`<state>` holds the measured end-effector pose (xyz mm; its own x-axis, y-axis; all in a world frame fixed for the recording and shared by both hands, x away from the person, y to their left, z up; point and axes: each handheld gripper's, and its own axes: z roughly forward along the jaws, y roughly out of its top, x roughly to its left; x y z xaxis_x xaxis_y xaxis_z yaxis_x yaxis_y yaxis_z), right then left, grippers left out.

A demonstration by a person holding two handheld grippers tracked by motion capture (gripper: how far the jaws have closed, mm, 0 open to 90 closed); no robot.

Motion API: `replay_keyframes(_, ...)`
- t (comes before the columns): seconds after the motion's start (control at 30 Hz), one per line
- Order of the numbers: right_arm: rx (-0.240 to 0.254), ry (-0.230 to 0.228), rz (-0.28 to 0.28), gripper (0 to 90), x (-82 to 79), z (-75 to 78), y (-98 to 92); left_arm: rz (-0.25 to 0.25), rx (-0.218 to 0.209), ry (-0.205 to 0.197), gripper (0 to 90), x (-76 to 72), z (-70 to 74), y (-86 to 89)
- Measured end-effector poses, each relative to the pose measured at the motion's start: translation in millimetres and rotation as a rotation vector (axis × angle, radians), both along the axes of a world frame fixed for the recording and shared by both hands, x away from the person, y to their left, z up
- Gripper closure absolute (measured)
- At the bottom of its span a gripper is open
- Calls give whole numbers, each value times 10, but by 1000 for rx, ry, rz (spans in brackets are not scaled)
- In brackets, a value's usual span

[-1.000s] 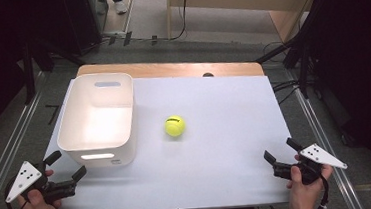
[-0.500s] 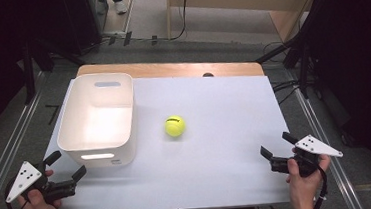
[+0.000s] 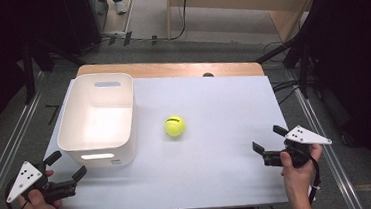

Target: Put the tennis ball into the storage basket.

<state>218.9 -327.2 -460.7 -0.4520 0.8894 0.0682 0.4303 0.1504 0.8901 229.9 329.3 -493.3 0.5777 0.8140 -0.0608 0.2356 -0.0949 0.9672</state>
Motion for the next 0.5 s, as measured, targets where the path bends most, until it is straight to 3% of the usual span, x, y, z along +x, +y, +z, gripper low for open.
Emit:
replay_keyframes(0.13,-17,-4,38,0,90,62,89,0,3,1,0,0,1,-3)
replay_keyframes(0.5,-31,11,73,0,218,152,226,0,-2,0,0,-3,0,-1)
